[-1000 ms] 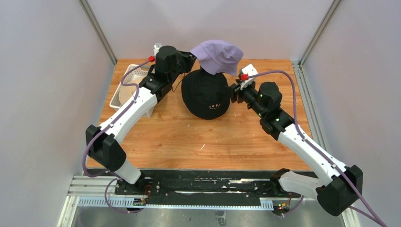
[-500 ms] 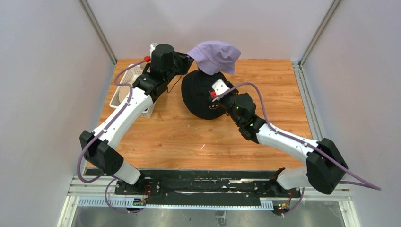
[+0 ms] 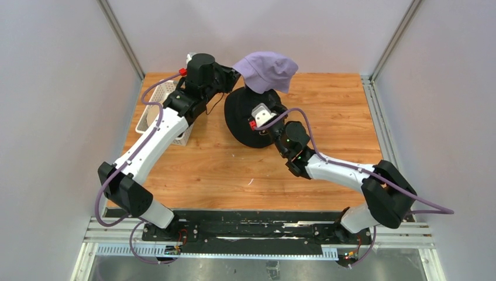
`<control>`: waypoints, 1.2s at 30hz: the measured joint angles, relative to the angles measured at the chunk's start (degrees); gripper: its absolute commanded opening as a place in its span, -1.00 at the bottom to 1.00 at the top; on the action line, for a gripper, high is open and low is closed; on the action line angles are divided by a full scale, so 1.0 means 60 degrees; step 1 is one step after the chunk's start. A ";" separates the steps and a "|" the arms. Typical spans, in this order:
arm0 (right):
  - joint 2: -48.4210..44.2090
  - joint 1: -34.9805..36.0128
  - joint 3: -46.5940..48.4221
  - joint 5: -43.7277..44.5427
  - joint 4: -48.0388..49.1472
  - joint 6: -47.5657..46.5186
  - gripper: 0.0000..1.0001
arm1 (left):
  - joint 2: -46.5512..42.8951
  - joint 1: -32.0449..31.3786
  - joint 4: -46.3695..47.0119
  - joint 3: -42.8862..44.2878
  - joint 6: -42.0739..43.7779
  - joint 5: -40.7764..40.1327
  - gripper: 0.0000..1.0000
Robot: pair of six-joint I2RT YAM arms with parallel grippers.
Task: Stack the hats
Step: Stack the hat on the hat.
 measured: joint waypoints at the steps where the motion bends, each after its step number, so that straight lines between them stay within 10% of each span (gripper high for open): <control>1: 0.0073 0.0044 0.0069 -0.0022 -0.0004 -0.0040 0.10 | 0.0007 0.0000 -0.0004 0.0004 -0.0004 0.0026 -1.00; 23: 0.1730 0.0251 0.1672 -0.0466 0.0033 -0.0423 0.04 | 0.0157 0.0000 -0.0080 0.0091 -0.0149 0.0131 -1.00; 29: 0.2557 0.0251 0.1996 -0.0007 0.0601 -0.1118 -0.32 | 0.0153 0.0000 -0.0080 0.0080 -0.0186 0.0131 -0.99; 33: 0.2747 0.0251 0.2000 0.0375 0.1064 -0.1599 -0.97 | 0.0124 0.0000 -0.0069 -0.0051 -0.0186 0.0127 -1.00; 36: 0.2743 0.0251 0.2000 0.0648 0.1566 -0.1818 -0.99 | 0.0084 0.0000 -0.0066 -0.0193 -0.0186 0.0098 -1.00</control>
